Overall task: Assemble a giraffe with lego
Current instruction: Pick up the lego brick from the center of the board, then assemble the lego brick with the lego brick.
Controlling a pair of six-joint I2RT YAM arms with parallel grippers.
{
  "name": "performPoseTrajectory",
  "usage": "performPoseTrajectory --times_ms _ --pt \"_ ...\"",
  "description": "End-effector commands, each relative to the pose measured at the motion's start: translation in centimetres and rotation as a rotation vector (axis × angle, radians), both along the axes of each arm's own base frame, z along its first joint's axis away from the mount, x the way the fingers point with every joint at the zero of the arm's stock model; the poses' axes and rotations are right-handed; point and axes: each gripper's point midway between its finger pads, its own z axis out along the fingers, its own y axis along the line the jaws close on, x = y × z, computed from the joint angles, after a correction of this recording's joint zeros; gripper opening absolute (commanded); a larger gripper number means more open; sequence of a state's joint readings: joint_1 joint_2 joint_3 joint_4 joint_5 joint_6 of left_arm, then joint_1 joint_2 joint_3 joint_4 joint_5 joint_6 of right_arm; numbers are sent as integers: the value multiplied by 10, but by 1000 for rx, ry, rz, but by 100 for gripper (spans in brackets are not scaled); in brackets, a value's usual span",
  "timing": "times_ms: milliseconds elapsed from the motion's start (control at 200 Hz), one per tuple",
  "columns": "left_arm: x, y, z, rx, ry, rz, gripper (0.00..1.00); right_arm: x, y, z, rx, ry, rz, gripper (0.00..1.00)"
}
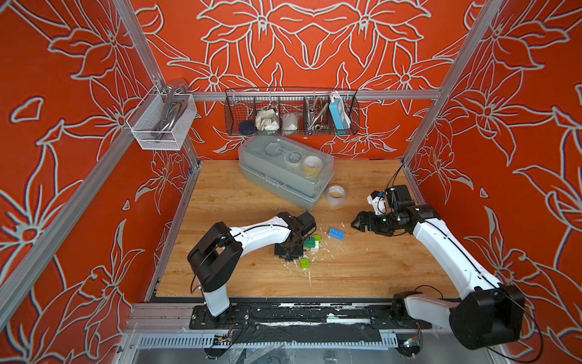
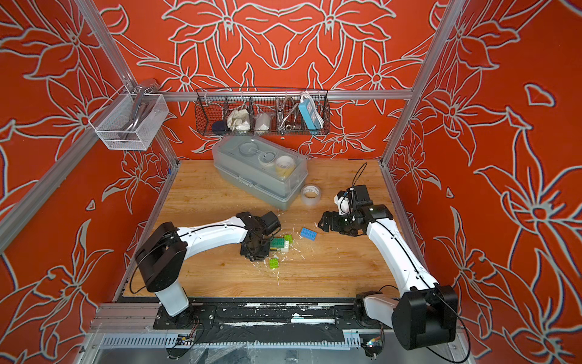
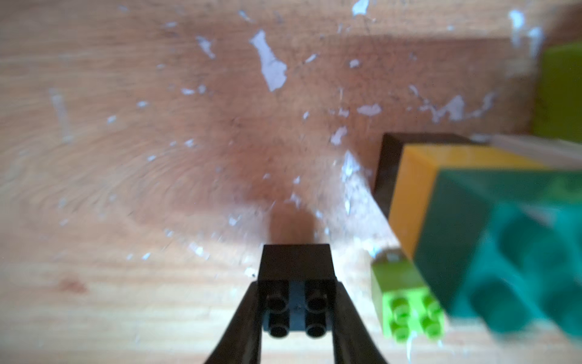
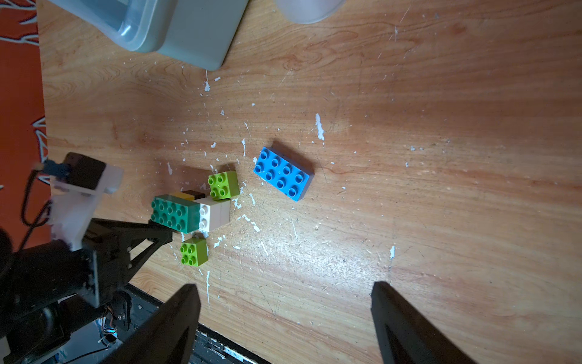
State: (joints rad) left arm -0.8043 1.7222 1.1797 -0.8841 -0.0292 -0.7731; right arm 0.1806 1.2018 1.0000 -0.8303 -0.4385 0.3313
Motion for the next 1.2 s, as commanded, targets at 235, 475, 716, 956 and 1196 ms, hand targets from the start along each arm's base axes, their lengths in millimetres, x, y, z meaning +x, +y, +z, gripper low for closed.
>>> performPoseTrajectory --times_ms 235,475,716,956,1196 --pt "33 -21 88 2 -75 -103 28 -5 1 -1 32 -6 -3 90" --pt "44 -42 77 -12 -33 -87 28 -5 -2 10 6 -38 13 90" --pt "47 -45 66 2 9 -85 28 -1 0 11 17 -43 9 90" --pt "48 -46 55 5 42 -85 28 -1 0 11 17 -42 15 90" --pt "51 -50 48 -8 60 -74 28 -1 4 13 39 -51 36 92"
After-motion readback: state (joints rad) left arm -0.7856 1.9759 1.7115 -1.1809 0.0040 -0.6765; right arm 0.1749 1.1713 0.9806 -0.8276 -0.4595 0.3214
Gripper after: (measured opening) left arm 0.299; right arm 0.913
